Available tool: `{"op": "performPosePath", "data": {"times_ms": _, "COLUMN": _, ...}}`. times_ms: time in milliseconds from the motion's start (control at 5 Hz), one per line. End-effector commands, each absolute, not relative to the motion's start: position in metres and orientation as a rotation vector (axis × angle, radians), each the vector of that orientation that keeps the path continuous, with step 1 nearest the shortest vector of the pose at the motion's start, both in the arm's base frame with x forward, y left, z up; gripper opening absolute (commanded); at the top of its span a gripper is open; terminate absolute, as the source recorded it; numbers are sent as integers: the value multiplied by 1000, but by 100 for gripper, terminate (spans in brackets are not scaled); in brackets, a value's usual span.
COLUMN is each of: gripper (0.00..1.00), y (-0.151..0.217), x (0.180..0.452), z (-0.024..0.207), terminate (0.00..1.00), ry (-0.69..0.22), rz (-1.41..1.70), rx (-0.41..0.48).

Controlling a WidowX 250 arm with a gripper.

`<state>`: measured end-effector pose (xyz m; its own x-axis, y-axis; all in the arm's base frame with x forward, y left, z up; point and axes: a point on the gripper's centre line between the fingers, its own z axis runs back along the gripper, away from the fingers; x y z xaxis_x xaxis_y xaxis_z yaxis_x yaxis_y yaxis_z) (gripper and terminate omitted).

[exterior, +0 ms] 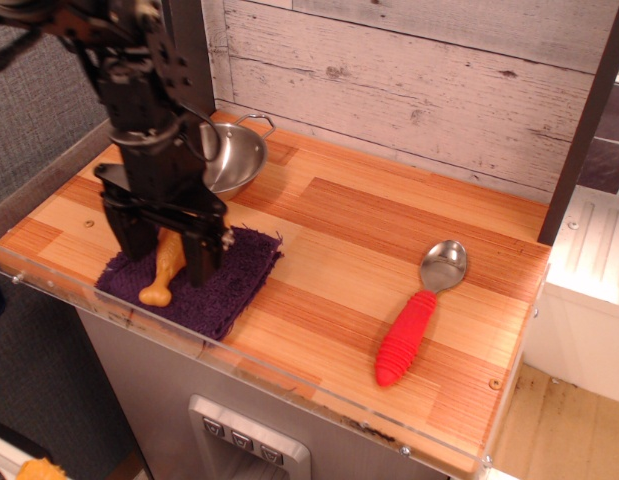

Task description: Pick up the meat and place it on the right of the pot

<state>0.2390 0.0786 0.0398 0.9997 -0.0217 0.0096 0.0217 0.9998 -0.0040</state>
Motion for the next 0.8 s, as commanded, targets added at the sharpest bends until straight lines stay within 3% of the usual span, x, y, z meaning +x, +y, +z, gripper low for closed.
{"op": "performPosePath", "data": {"times_ms": 0, "gripper": 100, "y": 82, "x": 243, "z": 32, "terminate": 0, "ry": 17, "rz": -23, "rx": 5}}
{"op": "performPosePath", "data": {"times_ms": 200, "gripper": 0, "y": 82, "x": 242, "z": 33, "terminate": 0, "ry": 6, "rz": -25, "rx": -7}}
{"op": "performPosePath", "data": {"times_ms": 600, "gripper": 0, "y": 78, "x": 243, "z": 46, "terminate": 0, "ry": -39, "rz": -54, "rx": -24}}
